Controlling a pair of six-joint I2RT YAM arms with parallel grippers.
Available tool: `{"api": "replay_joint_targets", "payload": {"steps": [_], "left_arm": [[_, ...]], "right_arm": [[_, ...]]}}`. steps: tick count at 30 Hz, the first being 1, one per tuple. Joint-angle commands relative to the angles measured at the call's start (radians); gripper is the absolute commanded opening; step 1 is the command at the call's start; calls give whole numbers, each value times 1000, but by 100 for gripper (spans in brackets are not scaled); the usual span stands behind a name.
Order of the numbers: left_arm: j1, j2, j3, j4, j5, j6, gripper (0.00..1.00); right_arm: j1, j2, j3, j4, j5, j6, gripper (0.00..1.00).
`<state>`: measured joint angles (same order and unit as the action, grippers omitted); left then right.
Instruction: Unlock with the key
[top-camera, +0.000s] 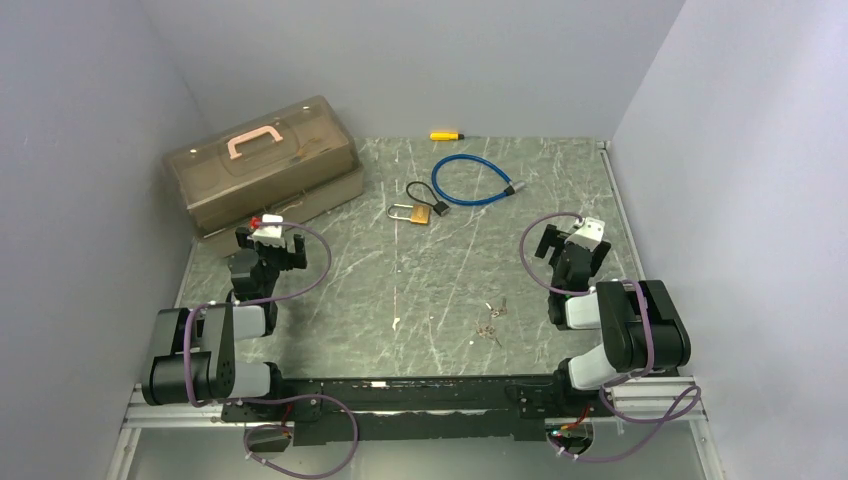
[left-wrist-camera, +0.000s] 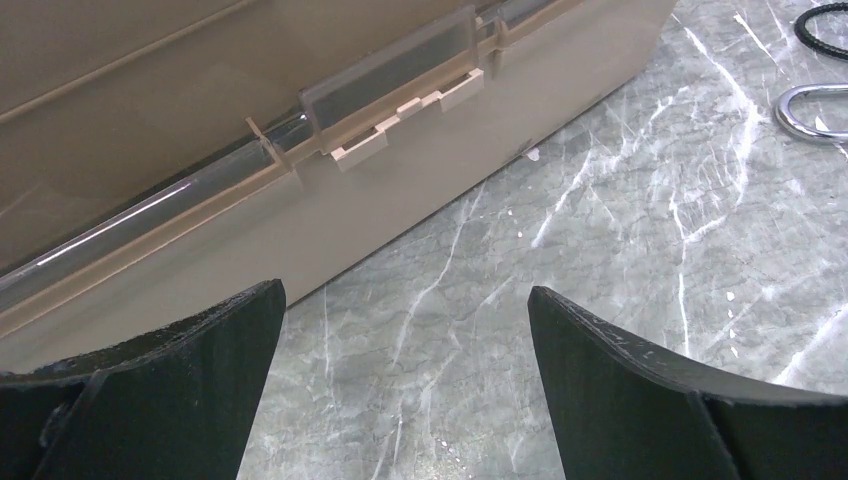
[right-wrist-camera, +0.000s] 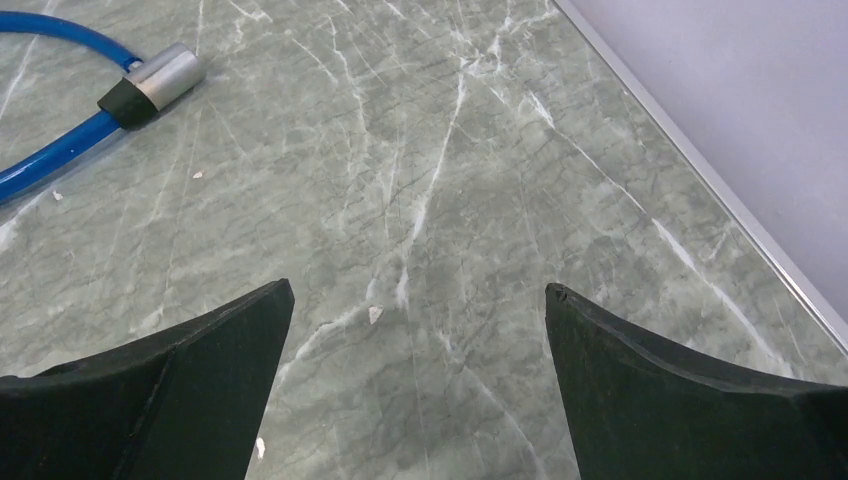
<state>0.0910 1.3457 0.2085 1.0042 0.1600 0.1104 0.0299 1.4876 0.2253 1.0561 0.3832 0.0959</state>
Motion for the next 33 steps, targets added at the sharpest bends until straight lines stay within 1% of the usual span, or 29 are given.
{"api": "replay_joint_targets", "payload": {"steps": [1,3,4,5,6,7,8,9,10,11,13,14,15,16,17,18,19,20,22,24,27,29,33], "left_arm": [[0,-3,18,38,-7,-14,99],[-1,-3,19,35,-7,-14,99],[-1,-3,20,36,-7,-12,99],[-1,-1,25,29,-7,-11,99],[-1,-2,26,28,-6,-13,99],[-1,-4,22,34,-5,-15,99],[-1,-6,20,39,-5,-16,99],[0,-10,27,22,-2,-16,99],[1,-27,58,-33,3,-13,99],[2,-46,112,-121,34,-4,99],[3,-67,321,-510,93,42,99],[3,-52,431,-715,124,57,99],[3,-12,542,-882,144,64,99],[2,17,631,-1026,165,73,99],[3,42,713,-1150,180,85,99],[3,59,773,-1267,186,94,99],[3,67,817,-1330,195,93,99],[3,67,848,-1376,204,96,99],[4,43,873,-1430,231,102,99],[4,-5,866,-1461,294,102,99],[2,-90,827,-1496,415,108,99],[1,-132,826,-1540,469,126,99],[-1,-175,892,-1687,500,198,99]], "right_arm": [[3,-14,25,42,-11,-3,100],[5,-17,13,73,5,-12,100],[17,-41,16,53,37,-13,100],[20,-70,28,4,26,-19,100],[39,-102,53,-47,61,-32,100],[57,-150,99,-185,127,-18,100],[59,-187,174,-369,149,27,100],[57,-204,241,-505,154,87,100],[57,-216,332,-626,152,156,100],[57,-220,389,-721,122,201,100],[55,-229,470,-859,115,389,100],[52,-236,498,-924,92,488,100],[35,-246,512,-961,24,547,100],[18,-258,508,-929,-86,569,100],[7,-268,491,-866,-203,554,100],[7,-268,482,-805,-280,525,100],[23,-257,493,-781,-328,498,100],[61,-228,543,-821,-315,460,100],[165,-125,703,-977,-211,361,100],[238,-14,819,-1045,-163,310,100],[306,95,921,-1043,-165,278,100],[342,191,1042,-1068,-182,251,100],[376,403,1264,-1171,-210,230,100]]}}
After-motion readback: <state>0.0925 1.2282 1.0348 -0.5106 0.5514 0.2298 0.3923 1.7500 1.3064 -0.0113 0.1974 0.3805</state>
